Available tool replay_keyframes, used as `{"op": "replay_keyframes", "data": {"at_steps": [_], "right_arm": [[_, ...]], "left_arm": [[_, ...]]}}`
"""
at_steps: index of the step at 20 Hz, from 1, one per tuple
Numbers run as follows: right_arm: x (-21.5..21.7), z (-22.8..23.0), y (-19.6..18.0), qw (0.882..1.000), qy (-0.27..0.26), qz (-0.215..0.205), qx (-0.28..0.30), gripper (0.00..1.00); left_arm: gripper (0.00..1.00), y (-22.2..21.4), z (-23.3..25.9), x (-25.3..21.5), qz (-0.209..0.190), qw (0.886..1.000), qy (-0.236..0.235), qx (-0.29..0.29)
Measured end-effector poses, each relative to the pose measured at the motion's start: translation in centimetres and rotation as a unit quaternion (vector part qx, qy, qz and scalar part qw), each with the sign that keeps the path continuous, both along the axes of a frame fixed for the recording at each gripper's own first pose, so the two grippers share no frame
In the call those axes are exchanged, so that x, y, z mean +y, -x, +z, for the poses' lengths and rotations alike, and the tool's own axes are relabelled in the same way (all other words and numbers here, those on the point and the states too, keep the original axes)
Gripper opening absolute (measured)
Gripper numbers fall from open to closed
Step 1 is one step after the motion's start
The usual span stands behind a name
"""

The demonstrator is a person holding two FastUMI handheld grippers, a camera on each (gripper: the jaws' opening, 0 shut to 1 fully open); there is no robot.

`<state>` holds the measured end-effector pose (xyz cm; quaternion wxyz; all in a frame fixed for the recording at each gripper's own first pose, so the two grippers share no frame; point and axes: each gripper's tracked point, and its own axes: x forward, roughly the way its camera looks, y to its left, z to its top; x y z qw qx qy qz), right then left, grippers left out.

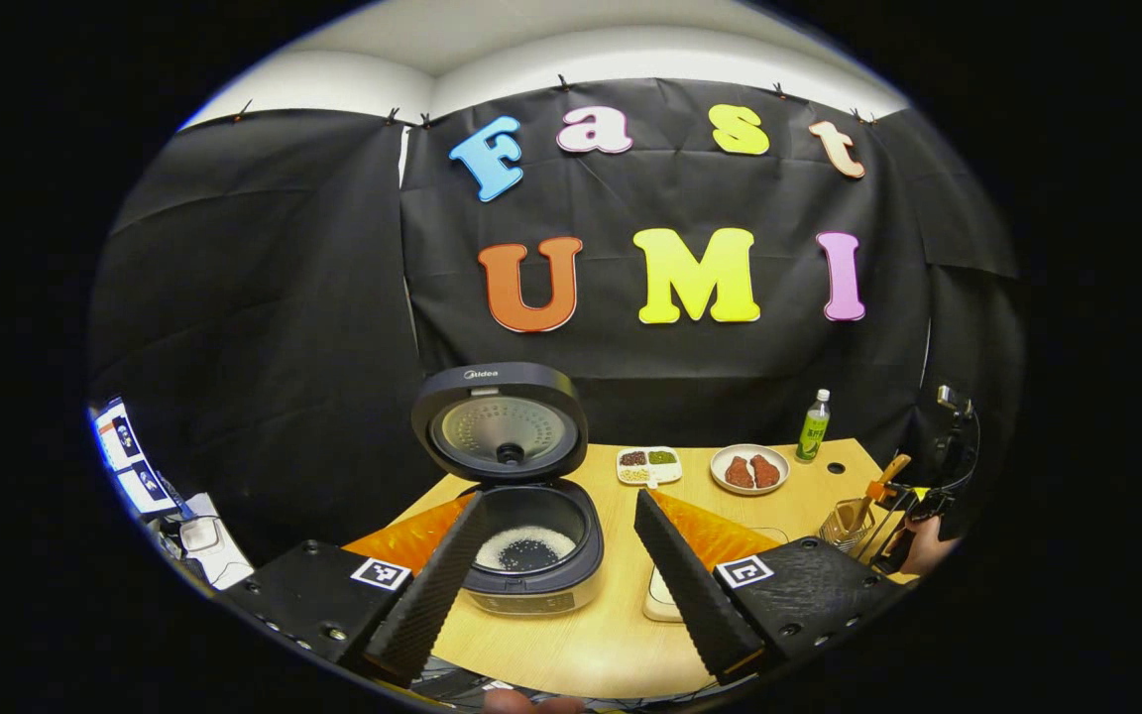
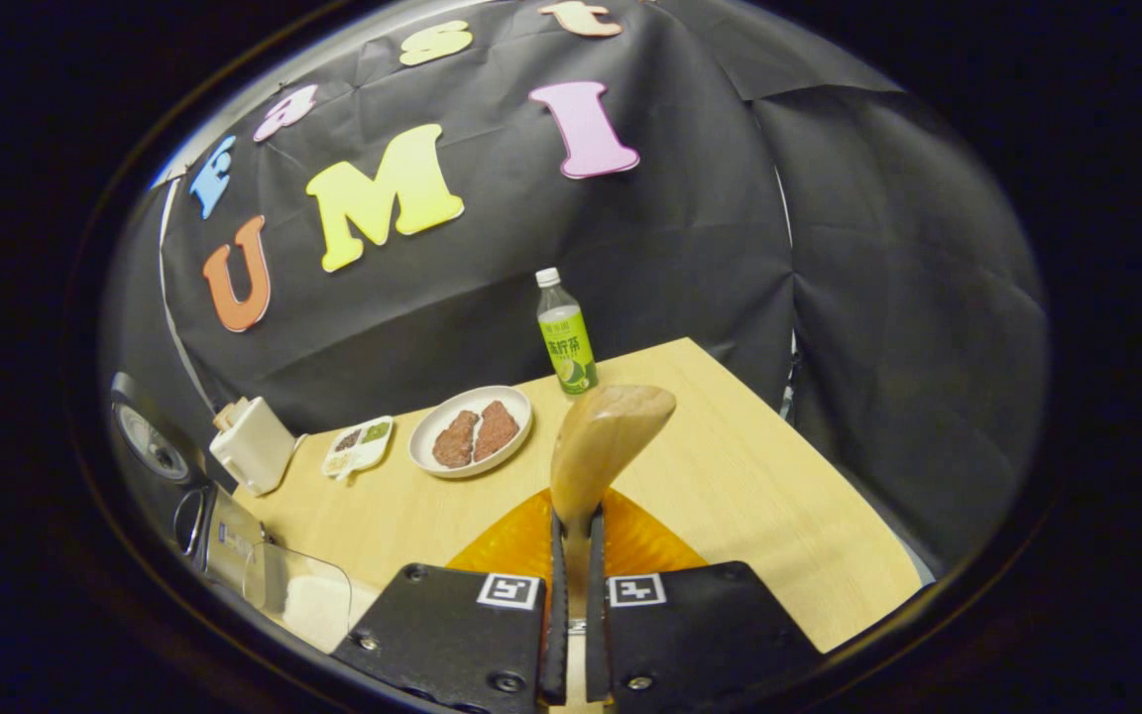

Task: Close the left gripper, press the button to open the rice cooker; take a wooden spoon from the chopstick holder with the right hand, scoop a spoonful of rice and pour it into the rice cooker, then put the wooden spoon back into the chopstick holder.

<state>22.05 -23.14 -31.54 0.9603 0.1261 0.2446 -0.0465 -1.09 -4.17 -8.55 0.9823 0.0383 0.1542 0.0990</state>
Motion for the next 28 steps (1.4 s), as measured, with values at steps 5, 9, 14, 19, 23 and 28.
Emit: {"op": "replay_keyframes", "data": {"at_steps": [5, 9, 14, 19, 23, 28], "right_arm": [[-0.9, 1.3, -0.1, 1.0, 0.01, -0.01, -0.023, 0.19], [-2.1, 4.2, 0.3, 0.998, 0.036, -0.011, -0.05, 0.64], [-4.2, 9.7, 1.7, 0.992, 0.079, -0.031, -0.095, 0.94], [-3.2, 15.7, 3.4, 0.983, 0.113, -0.015, -0.146, 1.0], [-0.5, 19.6, 5.7, 0.976, 0.122, 0.013, -0.182, 0.99], [1.0, 21.3, 9.8, 0.97, 0.132, 0.026, -0.201, 1.0]], "left_arm": [[0.96, -0.8, 1.7, 0.7, 0.001, 1.0, -0.015, -0.025], [0.96, -2.5, 3.3, 1.1, -0.008, 0.999, -0.016, -0.048], [0.96, -4.2, 5.7, 1.8, -0.017, 0.996, -0.025, -0.085], [0.96, -7.1, 8.0, 4.2, -0.011, 0.995, -0.013, -0.1], [0.96, -10.3, 9.4, 6.7, -0.002, 0.995, 0.016, -0.101], [0.95, -15.0, 8.3, 8.9, 0.008, 0.997, 0.044, -0.07]]}}
